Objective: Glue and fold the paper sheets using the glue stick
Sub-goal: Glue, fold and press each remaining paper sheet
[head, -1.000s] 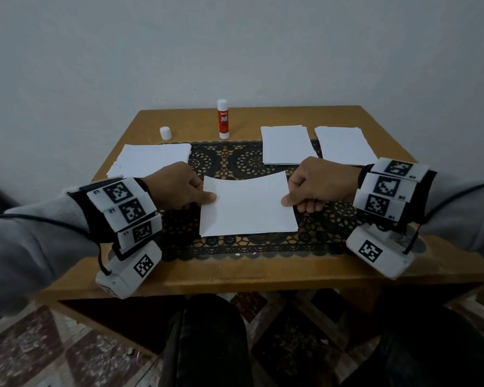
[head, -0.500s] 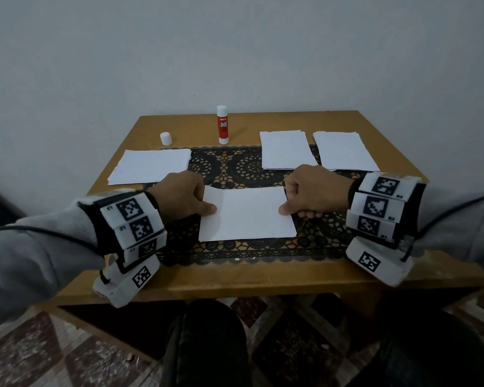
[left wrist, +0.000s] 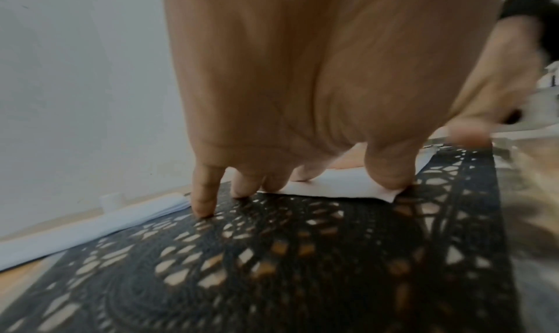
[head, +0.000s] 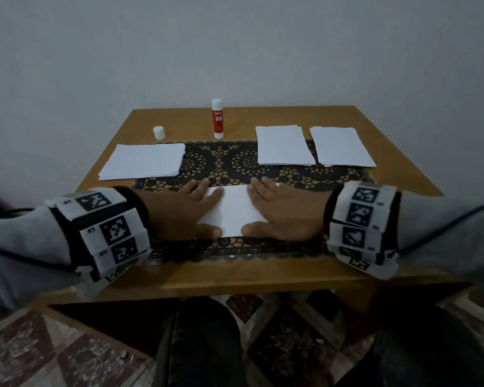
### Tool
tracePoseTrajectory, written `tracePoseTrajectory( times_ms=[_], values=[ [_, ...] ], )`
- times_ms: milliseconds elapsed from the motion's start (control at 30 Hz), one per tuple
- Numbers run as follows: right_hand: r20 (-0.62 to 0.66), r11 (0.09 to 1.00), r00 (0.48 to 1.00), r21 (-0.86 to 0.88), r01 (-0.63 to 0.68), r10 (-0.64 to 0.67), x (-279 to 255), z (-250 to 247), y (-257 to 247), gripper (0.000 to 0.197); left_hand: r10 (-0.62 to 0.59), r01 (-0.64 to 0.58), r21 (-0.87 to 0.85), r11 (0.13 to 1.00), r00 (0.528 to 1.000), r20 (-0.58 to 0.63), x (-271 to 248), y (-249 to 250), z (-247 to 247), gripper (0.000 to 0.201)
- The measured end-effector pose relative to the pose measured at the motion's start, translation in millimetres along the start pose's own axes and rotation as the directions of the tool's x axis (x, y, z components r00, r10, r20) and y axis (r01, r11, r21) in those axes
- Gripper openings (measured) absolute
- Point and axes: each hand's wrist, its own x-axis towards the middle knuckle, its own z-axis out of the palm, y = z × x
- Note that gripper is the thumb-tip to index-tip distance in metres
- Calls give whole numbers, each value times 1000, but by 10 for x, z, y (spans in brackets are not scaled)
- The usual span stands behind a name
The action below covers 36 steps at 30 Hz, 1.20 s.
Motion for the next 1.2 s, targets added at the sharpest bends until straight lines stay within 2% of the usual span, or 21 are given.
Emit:
tracePoseTrajectory(
  times_ms=[67,200,367,467,567,667,767,900,967,1067,1133,1200],
  values=[
    [3,1000,1000,11,-22,22,40,-14,-11,95,2,-2,2,1000,1000,-1,6,4,5,86],
    [56,995,994,-40,92,-89,-34,46,-110,96,12,-12,-2,1000,1000,-1,28,-6,32,87],
    [-4,1000,1000,-18,-24,24,117,-64,118,84,14,-14,-27,1000,1000,-5,58,-19,29,90],
    [-25,999,999,-28,28,-29,136,-19,122,82,22,-24,-62,998,999,-27,94,-64,2,96],
    [-24,998,998,-12,66,-66,119,-37,127,88,26,-38,-135,990,995,-94,166,-70,-63,102],
    [-11,1000,1000,12,5,-5,131,-70,184,100,45,-66,-146,987,989,-143,251,10,-120,99],
    [-18,999,999,21,-50,50,137,-52,230,101,83,-97,-112,989,989,-126,296,29,-114,96],
    [-27,996,996,4,-90,90,160,-34,242,94,-12,-4,-134,991,992,-122,321,-87,-78,84],
    [-39,999,999,-9,-35,34,138,-31,220,87,-35,17,-139,990,991,-128,316,-90,-64,78],
    [-40,993,993,-34,109,-110,98,-37,144,80,23,-38,-141,989,993,-112,281,-65,-77,79],
    [-47,994,994,-45,98,-100,118,-28,124,82,46,-61,-139,988,993,-105,277,-70,-87,81],
    [-45,1000,999,-16,15,-16,155,-24,165,87,19,-32,-127,991,994,-105,296,-74,-79,85]
  ],
)
